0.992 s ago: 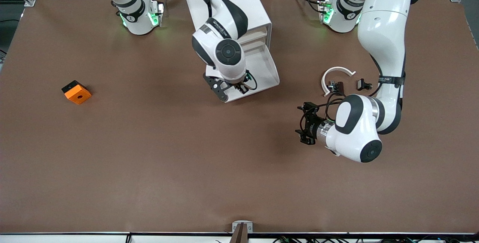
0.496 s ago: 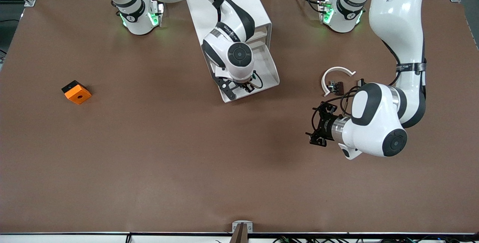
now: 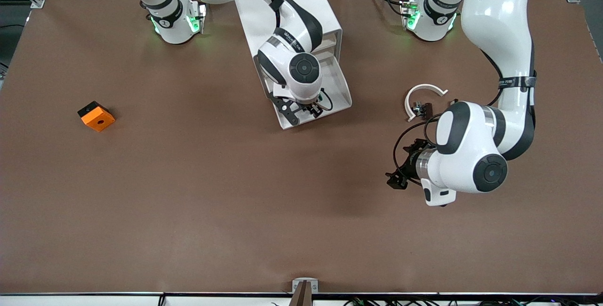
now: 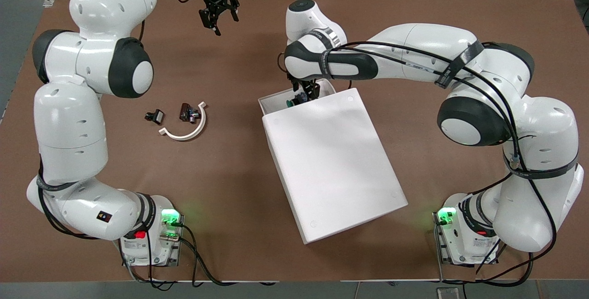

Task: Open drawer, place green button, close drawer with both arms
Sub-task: 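Lower the button into the drawer and open the right gripper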

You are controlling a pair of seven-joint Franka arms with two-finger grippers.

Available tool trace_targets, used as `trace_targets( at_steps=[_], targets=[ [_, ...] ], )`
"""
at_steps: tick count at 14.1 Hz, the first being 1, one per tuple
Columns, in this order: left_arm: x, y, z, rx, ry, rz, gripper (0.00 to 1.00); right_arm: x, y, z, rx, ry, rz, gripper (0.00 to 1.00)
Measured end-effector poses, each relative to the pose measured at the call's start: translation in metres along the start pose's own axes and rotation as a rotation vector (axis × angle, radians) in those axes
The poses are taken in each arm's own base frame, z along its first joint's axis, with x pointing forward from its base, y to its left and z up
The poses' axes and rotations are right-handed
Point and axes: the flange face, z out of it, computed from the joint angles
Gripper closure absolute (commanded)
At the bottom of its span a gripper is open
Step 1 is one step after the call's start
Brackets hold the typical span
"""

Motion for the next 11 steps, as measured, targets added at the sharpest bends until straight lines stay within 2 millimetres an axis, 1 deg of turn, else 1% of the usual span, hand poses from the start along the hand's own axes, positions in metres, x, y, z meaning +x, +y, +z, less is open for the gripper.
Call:
trace_targets(
  at_steps=[1,3,6,7,8,9,11],
  targets=[
    [-0.004,0.003,0.001,-0.003,0.017,0.06,0.0,0.001,0.003,-0.014,-0.01,0.002,0.0,0.0],
    [-0.006,0.003,-0.005,-0.009,0.034,0.213,0.0,0.006,0.014,-0.055,-0.011,0.002,0.006,0.0],
    [-0.003,-0.014,-0.032,-0.033,0.042,0.398,0.0,0.024,0.041,-0.127,-0.008,-0.004,-0.017,0.0],
    [-0.004,-0.022,-0.04,-0.039,0.043,0.447,0.0,0.035,0.052,-0.15,-0.01,-0.008,-0.049,0.0],
    [-0.006,-0.028,-0.044,-0.044,0.043,0.479,0.0,0.051,0.064,-0.174,-0.013,-0.013,-0.092,0.0],
    [-0.011,-0.032,-0.044,-0.053,0.046,0.501,0.0,0.07,0.078,-0.195,-0.02,-0.02,-0.145,0.0],
    [-0.032,-0.029,-0.03,-0.073,0.053,0.554,0.0,0.117,0.11,-0.238,-0.021,-0.038,-0.272,0.0]
  ],
)
